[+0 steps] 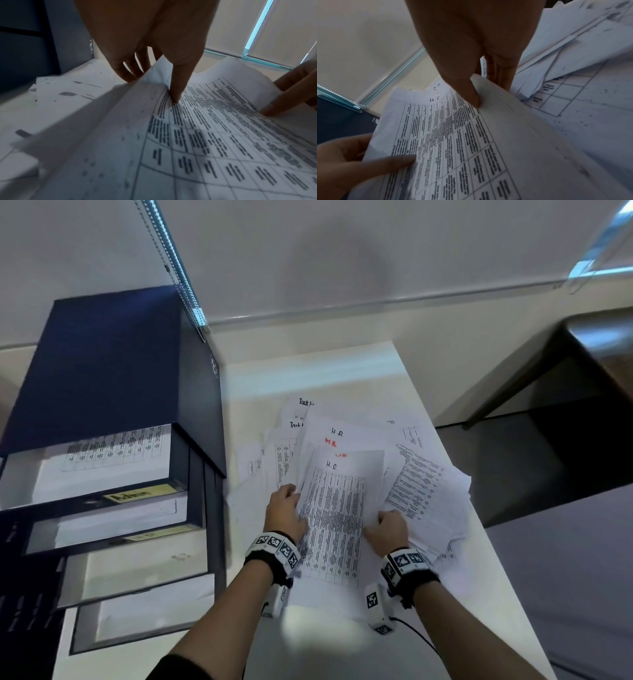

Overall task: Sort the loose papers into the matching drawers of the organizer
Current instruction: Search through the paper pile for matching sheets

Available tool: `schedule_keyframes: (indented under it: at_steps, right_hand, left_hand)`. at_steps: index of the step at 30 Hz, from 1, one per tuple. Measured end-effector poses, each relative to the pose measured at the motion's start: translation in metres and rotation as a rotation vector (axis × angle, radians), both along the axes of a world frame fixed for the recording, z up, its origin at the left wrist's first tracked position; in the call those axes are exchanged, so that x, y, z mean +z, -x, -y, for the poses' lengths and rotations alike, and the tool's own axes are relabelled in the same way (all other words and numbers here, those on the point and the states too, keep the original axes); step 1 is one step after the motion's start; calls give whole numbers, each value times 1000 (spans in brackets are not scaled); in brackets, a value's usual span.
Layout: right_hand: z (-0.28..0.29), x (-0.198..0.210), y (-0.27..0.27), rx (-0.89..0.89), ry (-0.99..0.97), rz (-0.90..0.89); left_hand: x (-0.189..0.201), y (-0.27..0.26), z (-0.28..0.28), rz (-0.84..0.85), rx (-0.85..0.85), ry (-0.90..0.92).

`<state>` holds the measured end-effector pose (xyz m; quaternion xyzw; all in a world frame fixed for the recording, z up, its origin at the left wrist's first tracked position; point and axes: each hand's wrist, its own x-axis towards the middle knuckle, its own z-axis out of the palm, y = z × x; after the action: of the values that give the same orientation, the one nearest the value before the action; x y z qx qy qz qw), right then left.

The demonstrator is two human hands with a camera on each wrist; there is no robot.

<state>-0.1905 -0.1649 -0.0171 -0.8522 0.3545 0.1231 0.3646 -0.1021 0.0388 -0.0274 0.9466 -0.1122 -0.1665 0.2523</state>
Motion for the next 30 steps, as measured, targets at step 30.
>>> schedule_keyframes:
  at_steps: [30]
  right_hand:
    - [8,94,-19,31,-346,562]
  left_hand:
    - [134,-25,-41,-179,158,841]
